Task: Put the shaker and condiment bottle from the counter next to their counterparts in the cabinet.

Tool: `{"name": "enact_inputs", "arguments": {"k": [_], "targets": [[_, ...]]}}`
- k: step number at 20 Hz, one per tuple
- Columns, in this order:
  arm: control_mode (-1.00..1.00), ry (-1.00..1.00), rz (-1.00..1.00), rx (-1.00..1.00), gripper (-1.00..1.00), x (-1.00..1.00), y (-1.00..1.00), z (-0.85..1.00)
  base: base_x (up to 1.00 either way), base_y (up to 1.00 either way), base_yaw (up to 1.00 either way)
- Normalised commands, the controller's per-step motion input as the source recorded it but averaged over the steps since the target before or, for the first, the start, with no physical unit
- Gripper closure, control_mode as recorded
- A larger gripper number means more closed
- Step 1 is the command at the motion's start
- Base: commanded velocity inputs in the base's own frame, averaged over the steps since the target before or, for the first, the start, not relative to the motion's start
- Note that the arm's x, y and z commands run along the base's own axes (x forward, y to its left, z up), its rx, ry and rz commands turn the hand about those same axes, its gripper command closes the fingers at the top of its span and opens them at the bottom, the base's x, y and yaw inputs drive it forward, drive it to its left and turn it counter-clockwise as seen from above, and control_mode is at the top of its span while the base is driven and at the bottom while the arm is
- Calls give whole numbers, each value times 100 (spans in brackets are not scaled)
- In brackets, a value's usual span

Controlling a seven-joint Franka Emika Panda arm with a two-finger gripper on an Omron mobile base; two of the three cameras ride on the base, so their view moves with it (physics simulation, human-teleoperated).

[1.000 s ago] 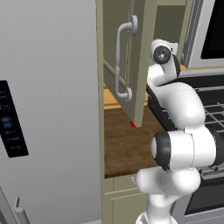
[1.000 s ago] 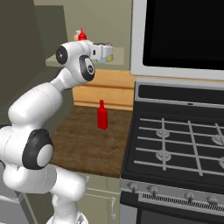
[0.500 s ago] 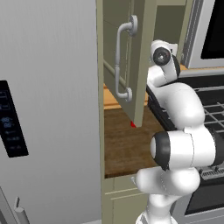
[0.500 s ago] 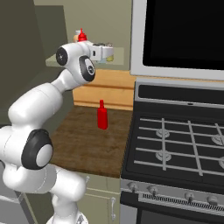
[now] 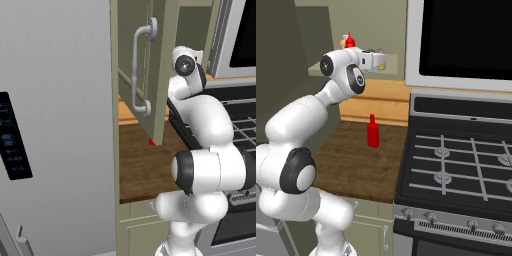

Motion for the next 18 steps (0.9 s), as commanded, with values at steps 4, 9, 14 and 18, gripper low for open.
{"name": "enact_inputs", "arguments": {"k": [4,9,14,18], "targets": [[-100,-1,0,0,-100,0,1,0,0,0,0],[-100,-4,0,0,-100,-20,1,0,0,0,0],[-100,-12,0,0,-100,-73,1,0,0,0,0],[-100,-9,0,0,-100,-83,4,-1,0,0,0]]}}
